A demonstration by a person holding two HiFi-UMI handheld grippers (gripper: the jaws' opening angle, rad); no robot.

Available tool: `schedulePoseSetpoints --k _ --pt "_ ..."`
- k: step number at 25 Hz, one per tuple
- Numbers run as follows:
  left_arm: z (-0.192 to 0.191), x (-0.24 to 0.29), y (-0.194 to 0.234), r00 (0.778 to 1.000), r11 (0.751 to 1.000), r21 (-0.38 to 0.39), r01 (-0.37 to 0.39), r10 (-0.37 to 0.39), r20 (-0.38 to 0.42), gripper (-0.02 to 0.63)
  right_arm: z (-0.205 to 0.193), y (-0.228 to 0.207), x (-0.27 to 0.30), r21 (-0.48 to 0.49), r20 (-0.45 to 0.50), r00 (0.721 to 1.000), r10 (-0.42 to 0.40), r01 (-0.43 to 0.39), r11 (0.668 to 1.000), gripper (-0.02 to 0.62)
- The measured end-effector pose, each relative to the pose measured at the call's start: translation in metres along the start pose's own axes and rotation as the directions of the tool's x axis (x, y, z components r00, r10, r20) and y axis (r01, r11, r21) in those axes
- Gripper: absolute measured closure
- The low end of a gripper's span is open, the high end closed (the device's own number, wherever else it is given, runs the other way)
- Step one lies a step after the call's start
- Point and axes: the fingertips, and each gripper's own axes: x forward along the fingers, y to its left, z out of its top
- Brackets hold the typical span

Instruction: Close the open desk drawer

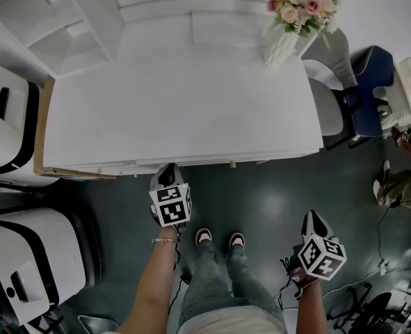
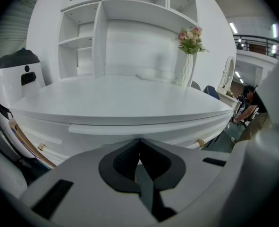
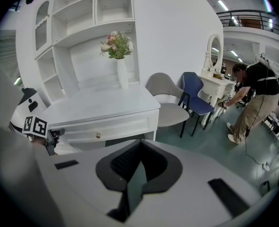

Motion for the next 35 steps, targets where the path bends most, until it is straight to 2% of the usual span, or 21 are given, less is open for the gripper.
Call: schedulePoseSetpoints --k 6,13,18,22,26,31,35 --pt "-0.001 0.0 0.0 1.0 1.0 0.008 -0.011 0.011 0.008 0.588 0.003 -0.002 -0.003 -0.016 0.01 1.0 0.025 -0.024 1.0 0.588" --pt "-0.012 -0.029 -0.009 1.0 0.997 -0.08 -0.014 0.015 0.015 0.588 0.008 0.0 -0.011 -0.038 0.031 0.996 0.084 -0.083 0.996 0.588" --pt "0.003 -0.071 -0.005 0.994 0.991 -0.127 -0.053 0.064 0.087 0.588 0.02 0.008 -0.01 -0.065 0.063 0.986 0.156 -0.152 0.986 0.588" --pt "0.025 -0.121 0.004 0.977 0.983 -0.15 -0.103 0.128 0.168 0.588 0.035 0.021 -0.011 -0.103 0.104 0.968 0.228 -0.217 0.971 0.588" --pt "0.048 -0.18 0.003 0.949 0.979 -0.156 -0.133 0.171 0.265 0.588 0.058 0.038 -0.021 -0.152 0.174 0.94 0.294 -0.27 0.951 0.589" --pt "0.063 -0.249 -0.016 0.912 0.98 -0.141 -0.142 0.185 0.367 0.588 0.09 0.047 -0.054 -0.205 0.277 0.896 0.349 -0.299 0.932 0.588" --pt "0.072 -0.276 -0.024 0.891 0.981 -0.114 -0.154 0.188 0.413 0.588 0.113 0.054 -0.072 -0.227 0.345 0.862 0.371 -0.307 0.924 0.588"
